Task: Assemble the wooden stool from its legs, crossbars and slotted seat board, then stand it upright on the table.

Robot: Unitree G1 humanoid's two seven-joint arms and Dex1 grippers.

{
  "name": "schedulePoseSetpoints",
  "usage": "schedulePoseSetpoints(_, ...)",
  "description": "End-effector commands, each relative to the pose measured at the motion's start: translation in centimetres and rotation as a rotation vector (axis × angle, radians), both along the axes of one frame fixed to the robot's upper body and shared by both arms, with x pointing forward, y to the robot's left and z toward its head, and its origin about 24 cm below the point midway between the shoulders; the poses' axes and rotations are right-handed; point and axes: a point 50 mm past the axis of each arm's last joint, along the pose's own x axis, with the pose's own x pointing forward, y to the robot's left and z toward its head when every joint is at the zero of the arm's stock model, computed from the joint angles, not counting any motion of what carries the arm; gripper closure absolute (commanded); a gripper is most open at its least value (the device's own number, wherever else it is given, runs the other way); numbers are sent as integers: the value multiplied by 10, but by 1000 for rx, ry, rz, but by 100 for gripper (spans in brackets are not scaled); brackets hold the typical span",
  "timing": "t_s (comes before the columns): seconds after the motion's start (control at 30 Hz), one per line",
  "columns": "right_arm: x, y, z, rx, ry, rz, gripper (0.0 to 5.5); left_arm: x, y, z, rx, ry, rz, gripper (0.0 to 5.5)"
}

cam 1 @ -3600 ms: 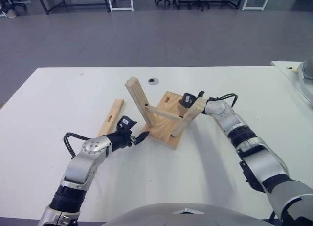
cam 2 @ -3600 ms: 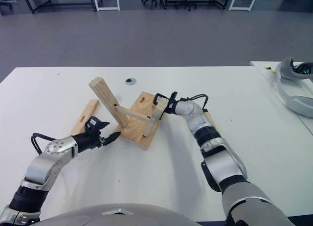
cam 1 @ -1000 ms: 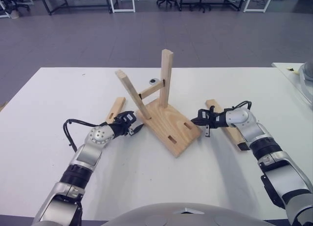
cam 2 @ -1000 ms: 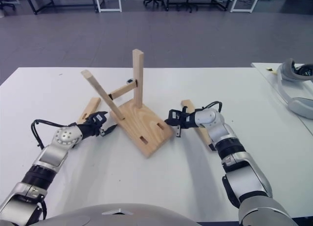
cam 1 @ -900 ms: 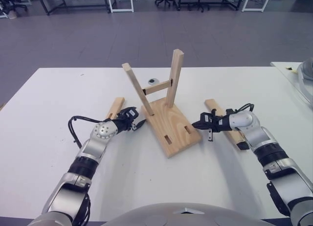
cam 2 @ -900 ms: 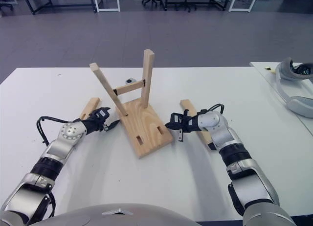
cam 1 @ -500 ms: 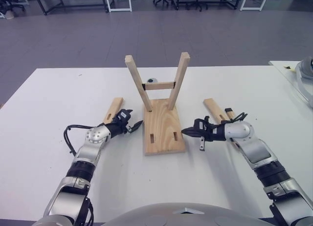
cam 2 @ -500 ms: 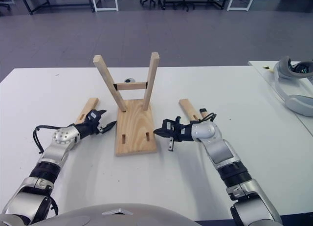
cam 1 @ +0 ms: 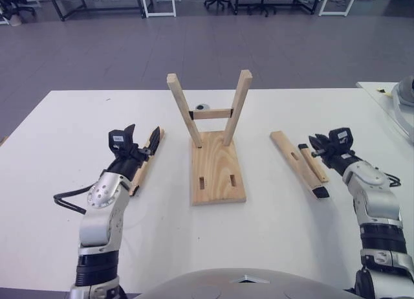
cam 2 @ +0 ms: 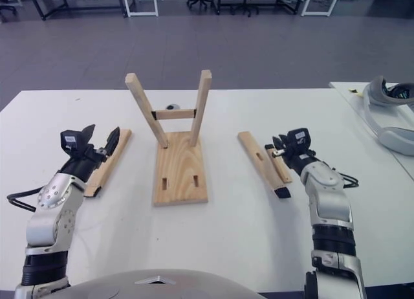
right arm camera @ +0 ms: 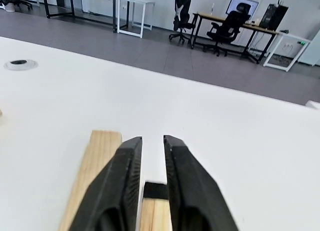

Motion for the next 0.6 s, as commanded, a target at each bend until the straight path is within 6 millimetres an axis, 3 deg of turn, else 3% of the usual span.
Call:
schedulePoseSetpoints(0.03, -7, -10, -8, 2, 95, -41, 388, -10, -21, 3, -45, 37, -8, 173)
schedulePoseSetpoints(0.17, -7, -10, -12, -18, 138, -55, 307, -16, -36, 8, -6, 54, -70, 173)
schedulePoseSetpoints(0.23, -6, -10, -13, -37, 146, -52, 293, -19, -34, 6, 16, 77, -71, 173)
schedulePoseSetpoints(0.43, 2, -5, -9, -26, 99, -57, 293, -16, 13, -18, 182, 274, 32, 173)
schedulePoseSetpoints(0.6, -1, -7, -21, -52, 197, -56, 293, -18, 15, -18, 217, 269, 3, 173)
